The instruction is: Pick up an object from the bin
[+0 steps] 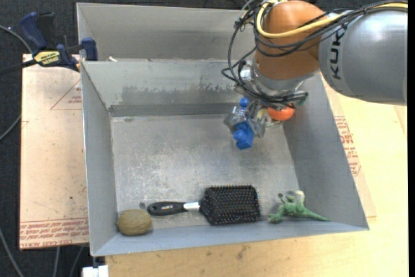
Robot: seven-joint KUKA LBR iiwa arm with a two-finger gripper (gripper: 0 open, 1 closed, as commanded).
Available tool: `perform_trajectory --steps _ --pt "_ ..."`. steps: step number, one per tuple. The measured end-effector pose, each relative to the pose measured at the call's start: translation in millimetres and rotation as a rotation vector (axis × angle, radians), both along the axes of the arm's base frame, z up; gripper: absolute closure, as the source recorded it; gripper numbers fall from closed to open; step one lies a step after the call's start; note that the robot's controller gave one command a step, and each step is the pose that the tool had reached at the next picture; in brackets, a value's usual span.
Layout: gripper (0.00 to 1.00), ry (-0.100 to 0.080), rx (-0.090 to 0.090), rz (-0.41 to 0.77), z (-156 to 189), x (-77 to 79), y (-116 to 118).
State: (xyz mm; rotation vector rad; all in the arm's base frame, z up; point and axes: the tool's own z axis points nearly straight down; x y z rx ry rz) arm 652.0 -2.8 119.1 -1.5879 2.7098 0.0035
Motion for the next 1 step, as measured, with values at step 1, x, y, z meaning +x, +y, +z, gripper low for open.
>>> perform_trajectory --steps 1 --pt "1.00 -0.002 0.000 -0.001 16.3 0.1 0.2"
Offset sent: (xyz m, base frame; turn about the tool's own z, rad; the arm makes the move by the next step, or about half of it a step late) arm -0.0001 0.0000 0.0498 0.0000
